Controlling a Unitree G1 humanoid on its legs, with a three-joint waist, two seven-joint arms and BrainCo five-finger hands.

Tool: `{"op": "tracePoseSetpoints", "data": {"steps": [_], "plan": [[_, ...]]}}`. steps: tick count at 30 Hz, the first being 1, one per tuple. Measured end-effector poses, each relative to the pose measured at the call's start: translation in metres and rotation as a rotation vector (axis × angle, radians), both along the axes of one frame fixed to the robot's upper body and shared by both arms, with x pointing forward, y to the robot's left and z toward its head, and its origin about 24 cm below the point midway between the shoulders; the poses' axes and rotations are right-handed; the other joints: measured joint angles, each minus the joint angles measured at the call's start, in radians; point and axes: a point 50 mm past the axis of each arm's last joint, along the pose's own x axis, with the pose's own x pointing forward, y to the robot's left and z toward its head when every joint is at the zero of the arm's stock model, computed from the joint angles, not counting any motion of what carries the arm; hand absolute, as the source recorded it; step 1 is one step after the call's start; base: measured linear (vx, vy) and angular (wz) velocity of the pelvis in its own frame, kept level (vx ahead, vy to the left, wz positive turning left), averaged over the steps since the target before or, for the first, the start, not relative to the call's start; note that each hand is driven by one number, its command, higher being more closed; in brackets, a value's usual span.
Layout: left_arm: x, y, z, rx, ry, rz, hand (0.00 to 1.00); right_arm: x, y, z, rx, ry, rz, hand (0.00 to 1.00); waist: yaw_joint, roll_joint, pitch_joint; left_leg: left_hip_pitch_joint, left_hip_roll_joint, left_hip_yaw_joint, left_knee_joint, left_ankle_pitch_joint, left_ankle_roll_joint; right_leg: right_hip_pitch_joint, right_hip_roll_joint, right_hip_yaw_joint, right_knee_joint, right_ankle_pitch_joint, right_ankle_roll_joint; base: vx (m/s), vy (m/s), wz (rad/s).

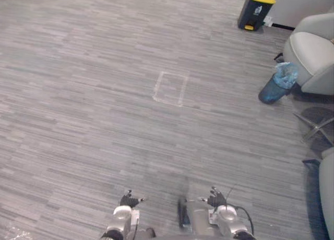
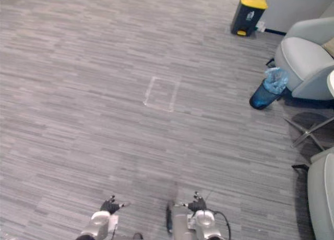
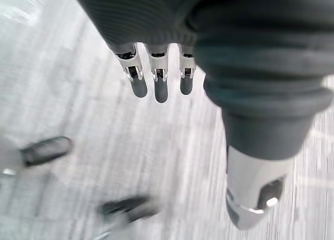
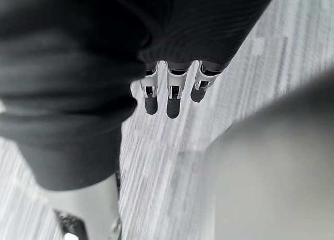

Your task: Organize the slippers on the shoe rack

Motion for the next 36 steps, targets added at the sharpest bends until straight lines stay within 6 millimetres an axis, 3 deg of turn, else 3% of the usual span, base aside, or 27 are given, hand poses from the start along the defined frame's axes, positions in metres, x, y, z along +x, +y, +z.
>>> {"op": "tracePoseSetpoints", "data": {"steps": [2, 4, 5, 7, 8, 9, 11, 12, 13, 14, 15, 16, 17, 18, 19, 20, 22, 24, 26, 27, 29, 30, 31, 33, 34, 35, 36], "plan": [[-0.006, -0.005, -0.003, -0.02, 0.017, 0.01, 0.0, -0.001, -0.003, 0.0, 0.005, -0.003, -0.033, 0.0, 0.007, 0.014, 0.001, -0.009, 0.016, -0.04, 0.112, 0.002, -0.004, 0.006, -0.008, -0.023, 0.103, -0.078, -0.034, 0.63, -0.202, 0.16], [-0.008, -0.014, -0.003, -0.058, 0.011, 0.026, 0.0, -0.008, -0.006, -0.002, -0.001, 0.015, -0.034, 0.0, 0.003, 0.041, -0.014, -0.1, 0.069, -0.066, 0.419, 0.038, -0.062, 0.096, -0.004, -0.058, 0.099, -0.148, -0.045, 0.5, -0.173, 0.4], [-0.006, -0.017, -0.002, -0.074, -0.008, 0.05, 0.0, -0.009, -0.005, -0.002, -0.008, 0.01, -0.014, 0.0, 0.008, 0.052, -0.02, -0.198, 0.108, -0.068, 0.644, 0.11, -0.104, 0.151, 0.001, -0.067, 0.069, -0.178, -0.051, 0.5, -0.147, 0.31], [-0.007, -0.016, 0.0, -0.081, -0.034, 0.083, 0.0, -0.008, 0.005, -0.002, 0.002, 0.009, 0.028, 0.0, 0.041, 0.066, -0.025, -0.358, 0.202, -0.016, 0.96, 0.09, -0.082, 0.268, 0.045, -0.034, 0.006, -0.22, -0.075, 0.53, -0.102, -0.25], [-0.008, -0.013, 0.0, -0.078, -0.034, 0.092, 0.0, -0.008, 0.007, -0.002, 0.006, 0.01, 0.033, 0.0, 0.055, 0.062, -0.025, -0.387, 0.211, -0.003, 0.98, 0.076, -0.082, 0.304, 0.047, -0.023, -0.019, -0.23, -0.084, 0.48, -0.019, -0.56], [-0.011, -0.01, 0.001, -0.072, -0.043, 0.103, 0.0, -0.008, 0.012, -0.002, 0.017, 0.009, 0.037, 0.0, 0.068, 0.057, -0.025, -0.431, 0.216, 0.023, 0.967, 0.047, -0.078, 0.365, 0.047, -0.002, -0.063, -0.236, -0.084, 0.48, 0.02, -0.54], [-0.008, -0.008, 0.003, -0.068, -0.057, 0.112, 0.0, -0.013, 0.016, -0.005, 0.031, 0.033, 0.029, 0.0, 0.084, 0.047, -0.025, -0.486, 0.196, 0.084, 0.782, -0.006, -0.057, 0.469, 0.025, 0.035, -0.138, -0.234, -0.075, 0.5, 0.065, -0.56], [-0.009, -0.008, 0.002, -0.067, -0.055, 0.112, 0.0, -0.015, 0.016, -0.006, 0.034, 0.044, 0.019, 0.0, 0.084, 0.048, -0.027, -0.499, 0.153, 0.091, 0.579, -0.001, -0.067, 0.516, 0.003, 0.052, -0.179, -0.24, -0.062, 0.52, 0.131, -0.47], [-0.01, -0.009, 0.002, -0.067, -0.048, 0.107, 0.0, -0.017, 0.014, -0.008, 0.03, 0.056, 0.013, 0.0, 0.084, 0.055, -0.032, -0.506, 0.117, 0.074, 0.402, 0.039, -0.076, 0.547, -0.012, 0.066, -0.206, -0.246, -0.052, 0.64, 0.21, -0.67], [-0.012, -0.011, 0.0, -0.062, -0.036, 0.09, 0.0, -0.023, 0.003, -0.01, 0.003, 0.086, 0.012, 0.0, 0.09, 0.085, -0.048, -0.551, 0.083, -0.004, 0.167, 0.182, -0.109, 0.597, -0.022, 0.095, -0.266, -0.264, -0.021, 0.54, 0.232, -0.57], [-0.012, -0.011, 0.0, -0.059, -0.037, 0.087, 0.0, -0.025, 0.002, -0.011, -0.001, 0.094, 0.012, 0.0, 0.093, 0.088, -0.049, -0.558, 0.078, -0.016, 0.168, 0.212, -0.108, 0.608, -0.023, 0.102, -0.273, -0.268, -0.015, 0.58, 0.299, -0.62], [-0.013, -0.009, 0.0, -0.051, -0.033, 0.085, 0.0, -0.028, -0.001, -0.013, -0.01, 0.11, 0.011, 0.0, 0.096, 0.087, -0.053, -0.556, 0.059, -0.037, 0.183, 0.281, -0.069, 0.637, -0.03, 0.123, -0.284, -0.276, -0.002, 0.61, 0.289, -0.13], [-0.013, -0.007, -0.001, -0.039, -0.019, 0.072, 0.0, -0.028, -0.002, -0.013, -0.011, 0.112, 0.009, 0.0, 0.08, 0.063, -0.065, -0.546, 0.018, -0.034, 0.184, 0.253, -0.013, 0.644, -0.073, 0.12, -0.274, -0.267, 0.015, 0.75, 0.335, 0.05], [-0.014, -0.003, -0.002, -0.023, -0.011, 0.051, 0.0, -0.034, -0.004, -0.015, -0.014, 0.133, 0.003, 0.0, 0.074, 0.046, -0.069, -0.54, -0.001, -0.021, 0.203, 0.236, 0.033, 0.606, -0.095, 0.139, -0.181, -0.248, 0.048, 0.61, 0.251, 0.24], [-0.014, -0.002, -0.002, -0.02, -0.011, 0.051, 0.0, -0.036, -0.005, -0.016, -0.014, 0.141, 0.0, 0.0, 0.077, 0.041, -0.07, -0.527, -0.006, -0.011, 0.202, 0.228, 0.043, 0.581, -0.097, 0.155, -0.118, -0.241, 0.06, 0.57, 0.251, -0.01], [-0.014, -0.001, -0.002, -0.018, -0.01, 0.055, 0.0, -0.037, -0.005, -0.017, -0.011, 0.151, -0.01, 0.0, 0.081, 0.032, -0.071, -0.485, -0.019, 0.007, 0.182, 0.212, 0.054, 0.516, -0.095, 0.182, 0.046, -0.214, 0.105, 0.53, 0.222, -0.19], [-0.022, 0.002, -0.005, -0.011, 0.022, 0.053, 0.0, -0.034, -0.007, -0.015, -0.013, 0.144, -0.017, 0.0, 0.079, 0.031, -0.067, -0.364, -0.03, 0.013, 0.122, 0.152, 0.049, 0.367, -0.092, 0.198, 0.422, -0.103, 0.237, 0.51, 0.19, -0.31], [-0.025, 0.003, -0.008, -0.003, 0.054, 0.041, 0.0, -0.025, -0.01, -0.011, -0.034, 0.104, 0.004, 0.0, 0.066, 0.03, -0.048, -0.24, -0.039, 0.022, 0.092, 0.137, 0.061, 0.231, -0.096, 0.155, 0.665, -0.191, 0.134, 0.44, 0.106, -0.21], [-0.027, 0.001, -0.009, -0.008, 0.064, 0.039, 0.0, -0.022, -0.014, -0.009, -0.049, 0.088, 0.014, 0.0, 0.066, 0.049, -0.038, -0.132, -0.022, 0.034, 0.032, 0.127, 0.067, 0.154, -0.083, 0.087, 0.63, -0.254, 0.071, 0.4, 0.038, -0.18], [-0.023, 0.0, -0.008, -0.011, 0.055, 0.039, 0.0, -0.019, -0.014, -0.007, -0.049, 0.069, 0.013, 0.0, 0.063, 0.059, -0.037, -0.087, -0.001, 0.036, 0.008, 0.092, 0.05, 0.099, -0.061, 0.047, 0.526, -0.272, 0.068, 0.4, -0.01, -0.05], [-0.018, 0.001, -0.006, -0.002, 0.046, 0.027, 0.0, -0.016, -0.009, -0.006, -0.038, 0.058, 0.015, 0.0, 0.061, 0.034, -0.04, -0.067, 0.006, 0.036, -0.003, 0.042, 0.009, 0.044, -0.039, 0.03, 0.303, -0.245, 0.085, 0.41, -0.09, 0.1], [-0.019, 0.004, -0.006, 0.005, 0.05, 0.021, 0.0, -0.018, -0.005, -0.008, -0.026, 0.073, 0.015, 0.0, 0.054, 0.008, -0.05, -0.049, -0.005, 0.033, -0.018, 0.029, -0.005, 0.045, -0.039, 0.032, 0.087, -0.171, 0.085, 0.56, -0.181, 0.25], [-0.022, 0.001, -0.008, -0.001, 0.072, 0.015, 0.0, -0.017, -0.007, -0.008, -0.022, 0.076, 0.002, 0.0, 0.024, 0.006, -0.046, 0.009, 0.003, -0.003, -0.044, 0.021, -0.018, 0.07, -0.019, 0.029, 0.0, -0.019, 0.032, 0.49, -0.169, 0.14], [-0.026, -0.004, -0.01, -0.014, 0.085, 0.013, 0.0, -0.014, -0.007, -0.008, -0.026, 0.074, 0.006, 0.0, 0.03, 0.026, -0.047, 0.017, 0.013, -0.008, -0.04, 0.045, -0.025, 0.07, -0.016, 0.028, 0.047, -0.052, 0.022, 0.46, -0.122, -0.06], [-0.024, -0.008, -0.01, -0.024, 0.087, 0.005, 0.0, -0.012, -0.014, -0.006, -0.03, 0.065, -0.023, 0.0, 0.024, 0.034, -0.04, 0.026, 0.009, -0.036, -0.005, 0.048, -0.027, 0.048, -0.026, 0.023, 0.151, -0.095, 0.017, 0.44, -0.155, -0.07], [-0.021, -0.015, -0.01, -0.037, 0.078, -0.006, 0.0, -0.012, -0.018, -0.005, -0.028, 0.059, -0.049, 0.0, 0.016, 0.037, -0.037, 0.035, 0.008, -0.051, 0.045, 0.049, -0.028, 0.019, -0.023, 0.002, 0.238, -0.15, 0.008, 0.34, -0.207, -0.06], [-0.027, -0.014, -0.011, -0.039, 0.086, 0.002, 0.0, -0.018, -0.015, -0.007, -0.026, 0.074, -0.044, 0.0, 0.019, 0.024, -0.064, 0.028, 0.006, -0.054, 0.118, 0.046, -0.033, 0.047, -0.026, -0.001, 0.19, -0.169, 0.011, 0.3, -0.224, -0.01]]}}
